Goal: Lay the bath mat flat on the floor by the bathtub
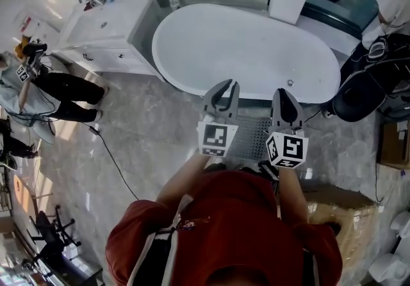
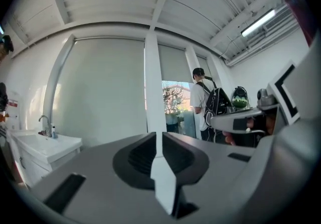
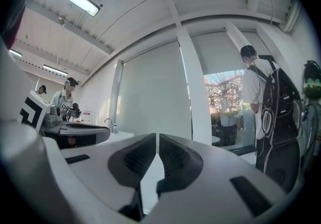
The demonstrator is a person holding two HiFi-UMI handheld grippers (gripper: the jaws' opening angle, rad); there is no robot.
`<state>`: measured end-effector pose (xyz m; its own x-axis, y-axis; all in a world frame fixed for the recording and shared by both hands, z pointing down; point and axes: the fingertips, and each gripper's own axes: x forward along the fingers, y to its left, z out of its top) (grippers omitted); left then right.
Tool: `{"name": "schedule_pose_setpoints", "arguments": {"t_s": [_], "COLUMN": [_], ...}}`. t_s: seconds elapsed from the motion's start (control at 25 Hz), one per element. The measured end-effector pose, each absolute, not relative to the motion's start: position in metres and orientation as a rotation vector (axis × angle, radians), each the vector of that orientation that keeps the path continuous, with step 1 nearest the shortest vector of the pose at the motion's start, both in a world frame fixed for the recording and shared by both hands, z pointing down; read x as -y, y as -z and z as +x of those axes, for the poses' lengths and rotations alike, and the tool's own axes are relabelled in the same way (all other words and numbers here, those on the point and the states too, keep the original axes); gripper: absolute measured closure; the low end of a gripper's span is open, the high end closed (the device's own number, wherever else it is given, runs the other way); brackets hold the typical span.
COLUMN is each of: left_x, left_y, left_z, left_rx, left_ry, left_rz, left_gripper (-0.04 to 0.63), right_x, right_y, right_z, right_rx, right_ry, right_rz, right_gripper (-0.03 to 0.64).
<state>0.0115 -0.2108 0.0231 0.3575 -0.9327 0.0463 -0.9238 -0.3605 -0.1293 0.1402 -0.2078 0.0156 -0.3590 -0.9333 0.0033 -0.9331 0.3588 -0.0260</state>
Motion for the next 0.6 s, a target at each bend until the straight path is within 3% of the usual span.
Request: {"name": "schedule_pose_setpoints", "arguments": {"t_s": [0.12, 0.6], "left_x": [0.21, 0.209], "left_y": [-0.026, -0.022], "left_z": [0.004, -0.018], "left_rx": [-1.751, -1.805], "left_ry": [0.169, 0.163], "left_rz": [-2.532, -2.498], "left_gripper": [0.579, 0.581], "right_x": [0.21, 0.217], "right_y": [-0.02, -0.024], "right_z": [0.13, 0.107], "right_rx": [-2.611, -2.666], "right_ry": [0.031, 0.005], "right_rz": [-1.786, -1.769], "right_gripper": [0.604, 0.606]}}
